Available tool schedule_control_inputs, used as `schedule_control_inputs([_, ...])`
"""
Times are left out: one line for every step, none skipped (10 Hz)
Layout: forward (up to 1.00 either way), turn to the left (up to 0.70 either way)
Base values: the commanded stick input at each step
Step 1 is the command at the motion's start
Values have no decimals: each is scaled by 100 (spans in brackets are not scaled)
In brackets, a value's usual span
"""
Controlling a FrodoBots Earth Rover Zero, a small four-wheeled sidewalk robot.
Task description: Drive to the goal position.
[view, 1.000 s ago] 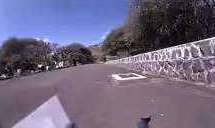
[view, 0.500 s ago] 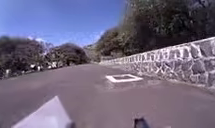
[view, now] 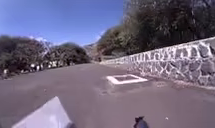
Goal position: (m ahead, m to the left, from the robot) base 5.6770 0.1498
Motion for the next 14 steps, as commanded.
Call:
schedule_control_inputs([50,0])
schedule_control_inputs([50,0])
schedule_control_inputs([50,0])
schedule_control_inputs([50,0])
schedule_control_inputs([50,0])
schedule_control_inputs([50,0])
schedule_control_inputs([50,0])
schedule_control_inputs([50,0])
schedule_control_inputs([50,0])
schedule_control_inputs([50,0])
schedule_control_inputs([46,0])
schedule_control_inputs([0,0])
schedule_control_inputs([0,0])
schedule_control_inputs([0,0])
